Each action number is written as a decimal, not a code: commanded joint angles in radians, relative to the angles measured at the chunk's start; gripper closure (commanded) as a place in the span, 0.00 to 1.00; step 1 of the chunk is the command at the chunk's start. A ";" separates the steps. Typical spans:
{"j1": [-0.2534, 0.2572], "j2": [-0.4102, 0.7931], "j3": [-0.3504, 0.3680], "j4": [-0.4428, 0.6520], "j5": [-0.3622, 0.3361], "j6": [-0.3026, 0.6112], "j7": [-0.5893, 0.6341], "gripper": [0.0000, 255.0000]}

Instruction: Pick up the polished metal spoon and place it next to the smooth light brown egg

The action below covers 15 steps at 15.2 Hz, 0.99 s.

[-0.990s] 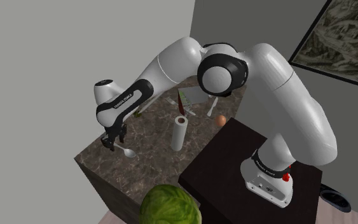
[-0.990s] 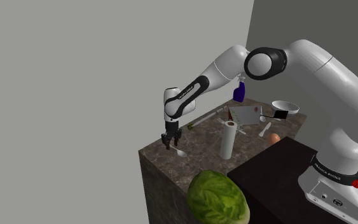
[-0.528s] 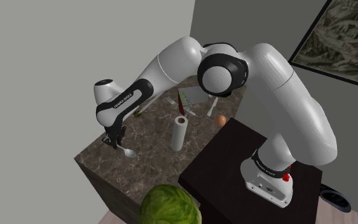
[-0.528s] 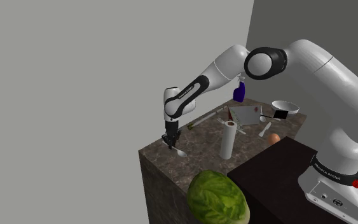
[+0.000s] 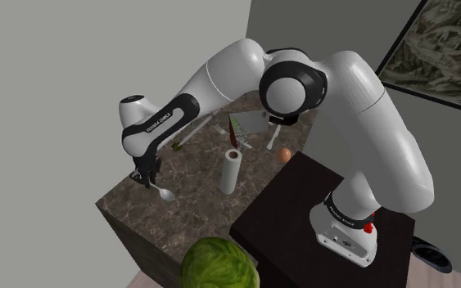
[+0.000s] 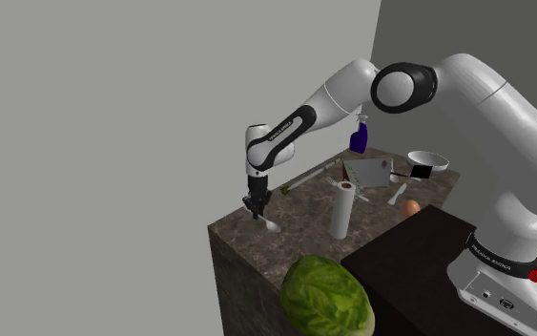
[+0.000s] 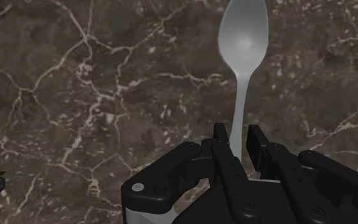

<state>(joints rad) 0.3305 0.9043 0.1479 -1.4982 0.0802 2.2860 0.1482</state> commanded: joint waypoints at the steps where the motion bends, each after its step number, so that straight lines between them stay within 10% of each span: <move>1: -0.001 -0.021 0.001 -0.007 0.001 -0.015 0.003 1.00; 15: -0.009 -0.157 0.009 -0.038 0.007 -0.118 0.017 1.00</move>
<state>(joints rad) 0.3221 0.7552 0.1566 -1.5372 0.0867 2.1774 0.1641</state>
